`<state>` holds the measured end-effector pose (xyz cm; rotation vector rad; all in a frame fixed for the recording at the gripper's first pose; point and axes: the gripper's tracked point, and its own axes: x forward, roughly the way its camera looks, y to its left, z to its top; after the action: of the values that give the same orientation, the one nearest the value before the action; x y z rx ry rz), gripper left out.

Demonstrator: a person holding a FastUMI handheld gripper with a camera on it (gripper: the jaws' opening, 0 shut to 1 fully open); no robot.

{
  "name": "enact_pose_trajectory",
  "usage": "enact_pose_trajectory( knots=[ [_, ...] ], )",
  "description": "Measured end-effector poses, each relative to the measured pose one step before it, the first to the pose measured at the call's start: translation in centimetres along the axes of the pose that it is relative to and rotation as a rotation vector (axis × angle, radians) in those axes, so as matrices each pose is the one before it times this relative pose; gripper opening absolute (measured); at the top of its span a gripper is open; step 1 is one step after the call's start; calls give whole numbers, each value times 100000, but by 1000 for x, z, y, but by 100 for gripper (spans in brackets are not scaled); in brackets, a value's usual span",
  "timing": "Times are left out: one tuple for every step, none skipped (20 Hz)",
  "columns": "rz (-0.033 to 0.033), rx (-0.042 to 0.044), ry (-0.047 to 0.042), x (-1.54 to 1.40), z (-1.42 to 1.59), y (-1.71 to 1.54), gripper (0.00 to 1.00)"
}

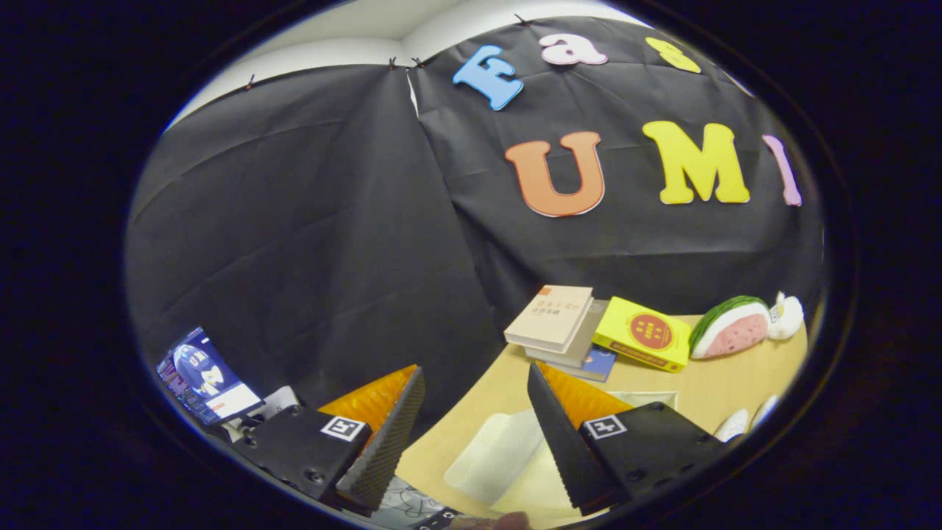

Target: Open the storage box then place both shoes into the box .Put the left shoe in first, then the right shoe, with the right side of both shoes facing outward in a uniform manner.

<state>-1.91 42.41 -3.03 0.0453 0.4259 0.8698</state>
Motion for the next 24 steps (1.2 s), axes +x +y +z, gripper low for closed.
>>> enact_pose_trajectory(
  knots=[
    [-3988,-1550,-933,-489,-6,-1203,93],
    [-3056,-1484,-1806,-662,269,-1368,95],
    [-2665,-1100,-1921,-468,89,-1089,96],
    [-2340,-1012,-1455,-567,112,-1203,96],
    [-2124,-789,-1287,-742,-6,-1236,96],
    [-1880,-325,-1012,-543,123,-1282,97],
    [-2171,-108,-748,-818,-106,-1601,96],
    [-2176,315,-693,-593,-69,-1724,97],
    [-2241,430,-356,-610,-182,-1802,96],
    [-2635,570,-176,-622,-221,-2045,97],
    [-2754,459,-263,-607,-293,-2128,96],
    [-2827,455,-102,-666,-282,-2270,96],
    [-2805,605,28,-599,-375,-2171,97],
    [-6151,1594,853,-1503,-1113,-5399,97],
    [-2125,630,204,-475,-366,-2085,97],
    [-2154,509,284,-355,-455,-2038,97],
    [-1912,317,387,-289,-504,-1942,97],
    [-2124,153,559,-268,-619,-1914,97],
    [-1532,309,835,-265,-678,-1658,97],
    [-1502,95,1220,-115,-887,-1586,97],
    [-1188,107,1592,-4,-931,-1575,97],
    [-818,53,1799,229,-1103,-1309,96],
    [-592,-53,2134,276,-1068,-1059,96],
    [-318,-173,2116,354,-1192,-995,96]
  ],
)
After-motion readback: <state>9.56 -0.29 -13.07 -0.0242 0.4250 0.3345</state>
